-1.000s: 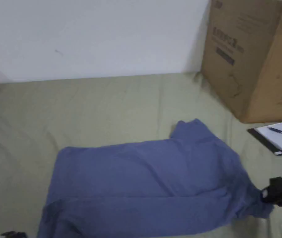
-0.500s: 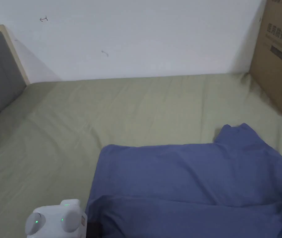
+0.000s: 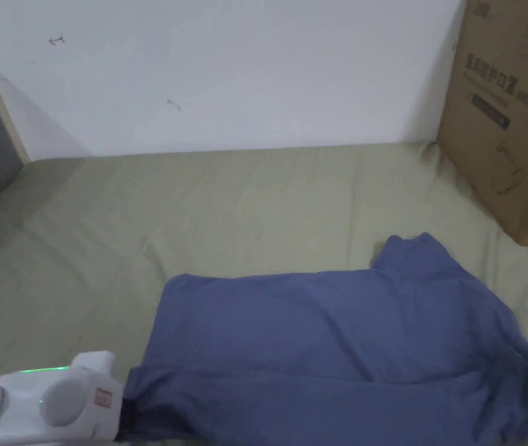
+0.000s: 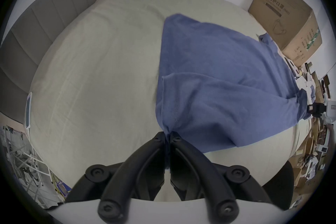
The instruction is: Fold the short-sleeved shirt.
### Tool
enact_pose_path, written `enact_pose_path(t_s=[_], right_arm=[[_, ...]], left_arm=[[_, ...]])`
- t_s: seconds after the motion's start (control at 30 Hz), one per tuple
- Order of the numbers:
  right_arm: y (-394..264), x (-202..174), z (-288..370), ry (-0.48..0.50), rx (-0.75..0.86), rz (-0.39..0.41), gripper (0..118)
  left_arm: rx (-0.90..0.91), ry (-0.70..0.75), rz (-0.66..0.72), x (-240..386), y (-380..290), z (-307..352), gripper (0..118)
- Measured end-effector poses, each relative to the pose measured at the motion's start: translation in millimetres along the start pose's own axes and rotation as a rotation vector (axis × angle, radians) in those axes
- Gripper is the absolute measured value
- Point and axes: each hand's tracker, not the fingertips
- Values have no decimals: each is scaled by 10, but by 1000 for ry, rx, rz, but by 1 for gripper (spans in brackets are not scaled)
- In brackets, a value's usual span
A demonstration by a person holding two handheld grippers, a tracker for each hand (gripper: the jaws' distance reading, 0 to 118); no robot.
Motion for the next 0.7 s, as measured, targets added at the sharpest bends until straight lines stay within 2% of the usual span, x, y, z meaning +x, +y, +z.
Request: enact_pose_path(t_s=[0.2,0.3,0.4,0.6,0.7], right_arm=[[-173,217,493,-8,38,-1,3],[-390,297,694,-13,37,-2,3],[-714,434,757,-11,-6,-39,3],[-1097,660,252,-40,-99,-84,3],[-1124,622,99,-87,-84,-49,4]], left_arm=[[91,65,-117,56,-130,483,2],[81,43,-144,62,-316,698,2],[47,26,-143,71,-632,824,2],[-20,-1,-83,-100,-995,308,2],[-51,11,-61,-156,-1050,90,5]])
